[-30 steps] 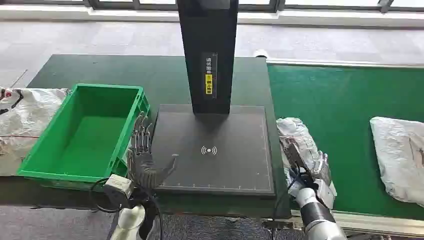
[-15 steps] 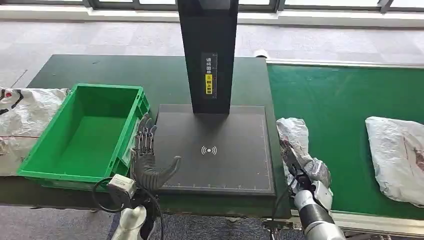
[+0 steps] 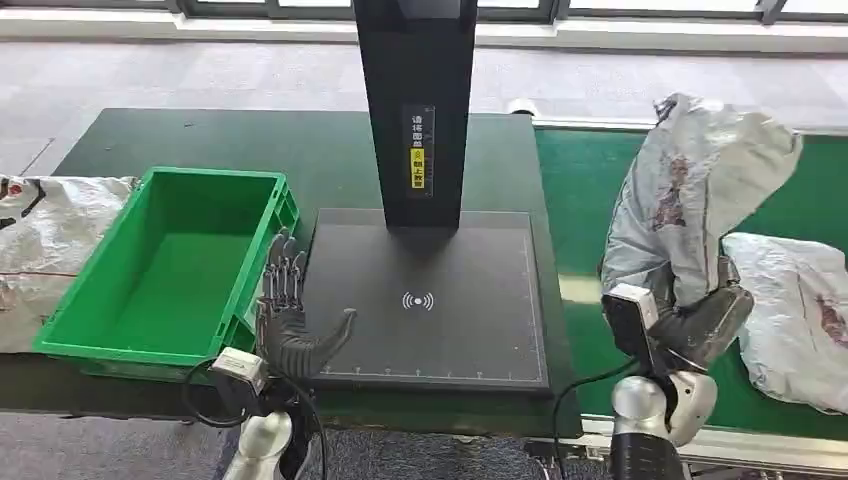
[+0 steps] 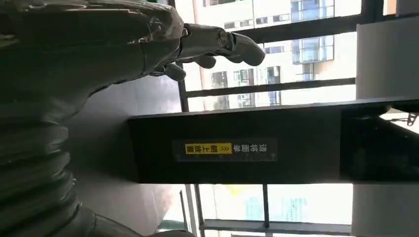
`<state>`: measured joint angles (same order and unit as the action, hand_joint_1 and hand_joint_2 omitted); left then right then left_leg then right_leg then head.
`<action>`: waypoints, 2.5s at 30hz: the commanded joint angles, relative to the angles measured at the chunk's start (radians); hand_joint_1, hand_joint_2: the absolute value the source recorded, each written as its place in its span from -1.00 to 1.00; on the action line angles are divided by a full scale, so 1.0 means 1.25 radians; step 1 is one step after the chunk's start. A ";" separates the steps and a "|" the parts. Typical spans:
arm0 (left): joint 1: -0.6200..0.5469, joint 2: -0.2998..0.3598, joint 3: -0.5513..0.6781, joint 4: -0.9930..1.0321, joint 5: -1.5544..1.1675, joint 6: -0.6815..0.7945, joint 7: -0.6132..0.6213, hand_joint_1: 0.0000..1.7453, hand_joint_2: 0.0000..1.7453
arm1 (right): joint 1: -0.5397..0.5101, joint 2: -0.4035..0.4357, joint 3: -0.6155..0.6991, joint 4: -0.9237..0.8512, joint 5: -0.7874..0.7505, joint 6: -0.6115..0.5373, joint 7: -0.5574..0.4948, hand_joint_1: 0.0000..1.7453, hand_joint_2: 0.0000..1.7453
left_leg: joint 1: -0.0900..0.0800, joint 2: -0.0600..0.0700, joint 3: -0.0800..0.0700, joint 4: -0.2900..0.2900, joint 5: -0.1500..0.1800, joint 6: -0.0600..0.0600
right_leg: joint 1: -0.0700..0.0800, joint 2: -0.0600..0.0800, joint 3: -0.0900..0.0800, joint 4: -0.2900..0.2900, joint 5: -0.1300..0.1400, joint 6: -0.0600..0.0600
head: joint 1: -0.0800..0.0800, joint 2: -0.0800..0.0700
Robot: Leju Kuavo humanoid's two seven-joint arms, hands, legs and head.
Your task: Moved the parcel from conveyor to table for the left to box.
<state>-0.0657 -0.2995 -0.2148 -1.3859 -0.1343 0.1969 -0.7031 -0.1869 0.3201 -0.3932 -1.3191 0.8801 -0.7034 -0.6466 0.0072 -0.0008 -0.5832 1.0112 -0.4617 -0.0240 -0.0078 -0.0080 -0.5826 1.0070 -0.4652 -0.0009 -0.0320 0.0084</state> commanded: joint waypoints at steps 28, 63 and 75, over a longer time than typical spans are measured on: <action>-0.059 0.017 -0.019 0.072 0.010 0.006 0.004 -1.00 1.00 | -0.133 0.023 0.357 0.448 0.136 0.004 0.195 1.00 1.00 | 0.001 0.001 0.002 -0.002 0.004 -0.001 | 0.001 0.001 0.002 -0.002 0.003 -0.001 | 0.000 0.000; -0.072 0.018 -0.019 0.089 0.019 0.007 0.004 -1.00 1.00 | -0.249 0.019 0.299 0.783 -0.002 0.234 0.164 -1.00 1.00 | 0.001 0.001 0.002 -0.002 0.004 -0.001 | 0.001 0.002 0.001 -0.002 0.003 -0.001 | 0.000 0.000; -0.049 0.020 -0.006 0.066 0.017 0.023 0.004 -1.00 1.00 | -0.160 0.023 0.231 0.514 -0.041 0.004 0.013 -1.00 1.00 | 0.000 0.001 0.002 -0.002 0.003 -0.001 | 0.001 0.002 0.001 -0.001 0.003 -0.001 | 0.000 0.000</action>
<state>-0.1259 -0.3056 -0.2148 -1.3157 -0.1141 0.2098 -0.7031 -0.4580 0.3613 0.0217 -0.4032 0.8556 -0.5125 -0.4931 0.0082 0.0010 -0.5823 1.0106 -0.4581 -0.0260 -0.0061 -0.0056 -0.5830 1.0071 -0.4623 -0.0030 -0.0320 0.0084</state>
